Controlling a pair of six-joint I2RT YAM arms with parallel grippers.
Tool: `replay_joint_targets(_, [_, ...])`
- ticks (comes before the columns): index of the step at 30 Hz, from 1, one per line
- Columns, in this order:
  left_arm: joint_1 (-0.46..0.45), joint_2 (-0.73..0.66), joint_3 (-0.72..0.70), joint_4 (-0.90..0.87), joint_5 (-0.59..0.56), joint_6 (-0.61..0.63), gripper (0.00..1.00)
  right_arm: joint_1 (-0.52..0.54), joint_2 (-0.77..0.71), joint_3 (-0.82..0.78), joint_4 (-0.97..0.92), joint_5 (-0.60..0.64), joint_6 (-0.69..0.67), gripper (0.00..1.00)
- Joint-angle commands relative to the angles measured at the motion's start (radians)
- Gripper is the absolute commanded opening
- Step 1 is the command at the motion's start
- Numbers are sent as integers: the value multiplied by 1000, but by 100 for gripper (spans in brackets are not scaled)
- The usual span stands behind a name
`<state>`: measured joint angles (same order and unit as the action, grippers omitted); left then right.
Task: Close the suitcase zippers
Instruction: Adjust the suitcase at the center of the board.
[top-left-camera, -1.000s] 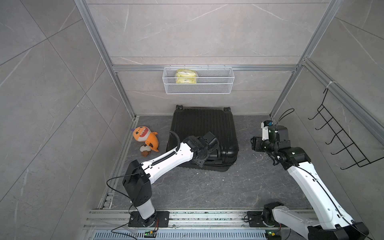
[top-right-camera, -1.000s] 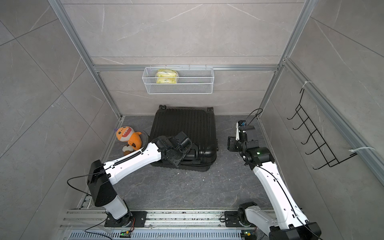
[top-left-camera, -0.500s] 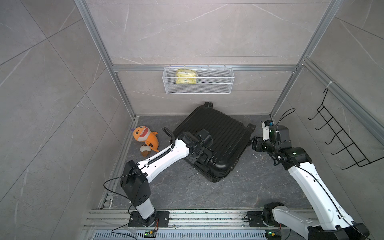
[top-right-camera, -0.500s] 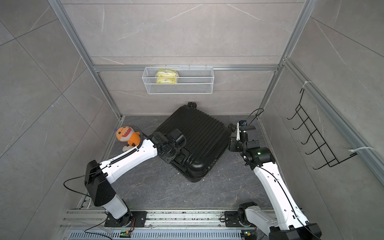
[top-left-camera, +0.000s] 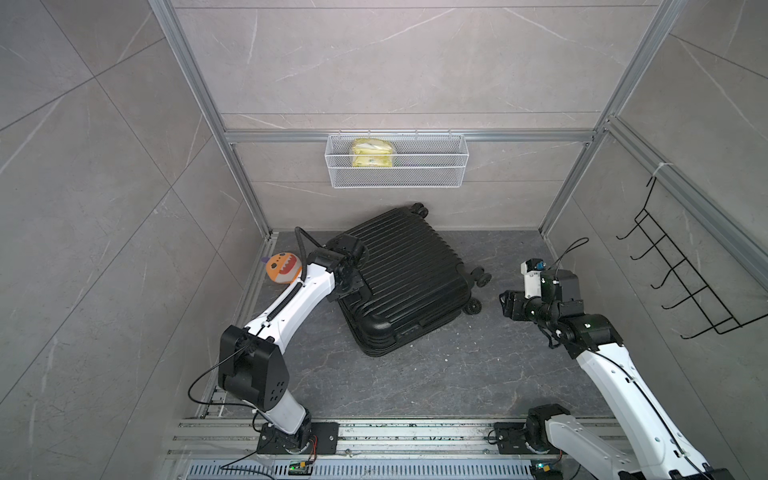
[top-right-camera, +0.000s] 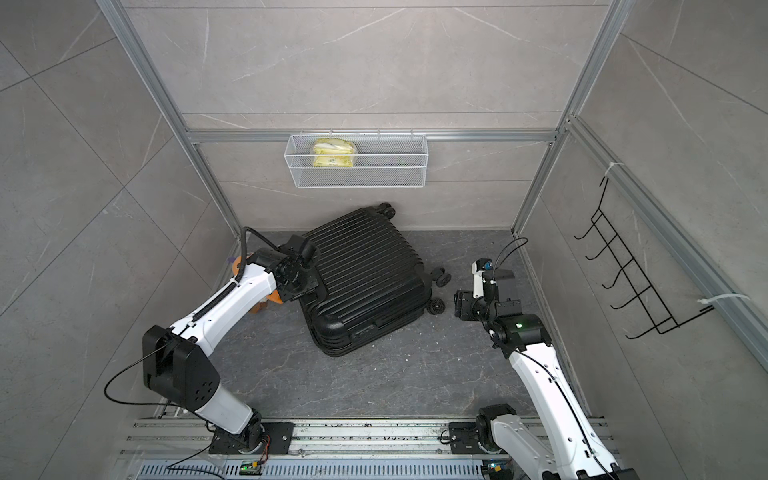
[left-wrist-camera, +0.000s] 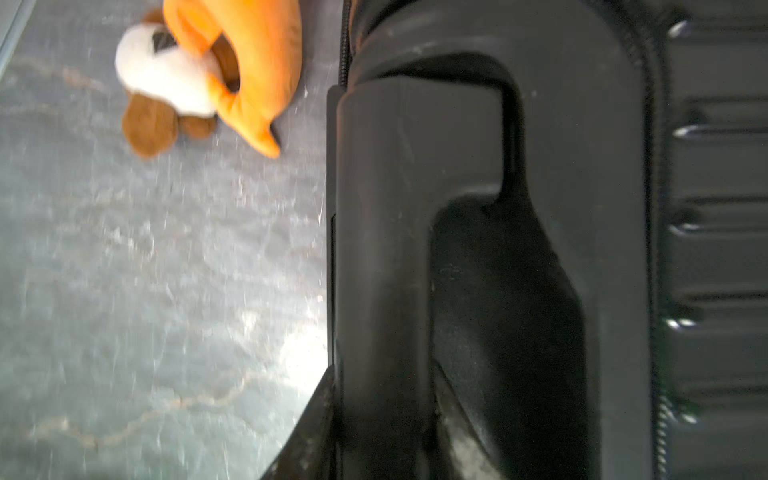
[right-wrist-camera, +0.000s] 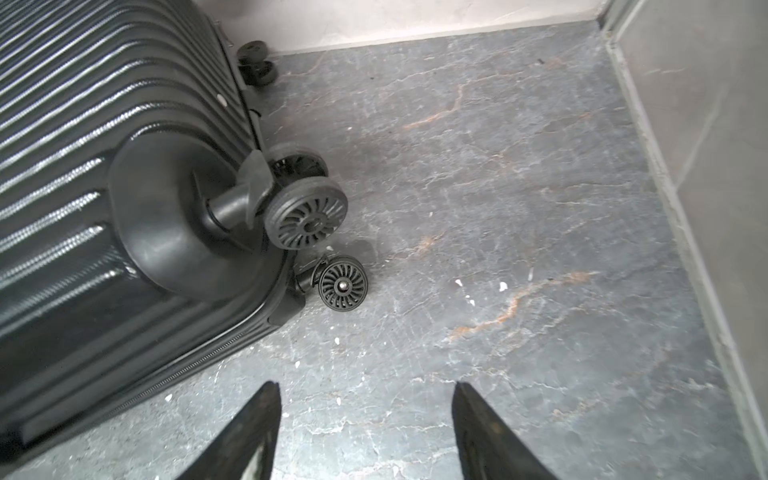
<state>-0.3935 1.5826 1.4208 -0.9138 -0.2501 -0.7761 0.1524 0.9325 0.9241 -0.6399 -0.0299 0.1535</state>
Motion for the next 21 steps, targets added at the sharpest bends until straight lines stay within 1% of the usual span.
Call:
replay_joint_targets(1, [90,-39,-49,171,84,344,0,-3,-36,-69,93,-112,-11,69])
replay_joint_targets(4, [127,7,20,154,123,481,0,-4,-69,-152,188,-181,16,69])
replay_joint_targets(5, [135,26,41,156,160,537,0,-4,-81,-183,217,-192,22,69])
replay_joint_targets(8, [149,76,97,159,217,640,0,-2,-99,-251,296,-199,40,67])
replay_joint_targets(9, [154,94,117,158,218,656,0,-3,-102,-268,319,-211,40,66])
replay_joint_targets(12, [183,150,170,169,272,725,0,3,-117,-323,411,-269,41,65])
replay_joint_targets(14, [210,190,209,176,345,770,0,14,-127,-377,494,-308,35,64])
replay_joint_targets(16, [227,226,254,166,390,807,0,26,-121,-409,544,-314,31,63])
replay_joint_targets(18, [234,253,288,157,397,847,0,40,-99,-431,586,-336,29,60])
replay_joint_targets(21, [256,298,336,150,420,881,0,69,-59,-455,655,-357,61,57])
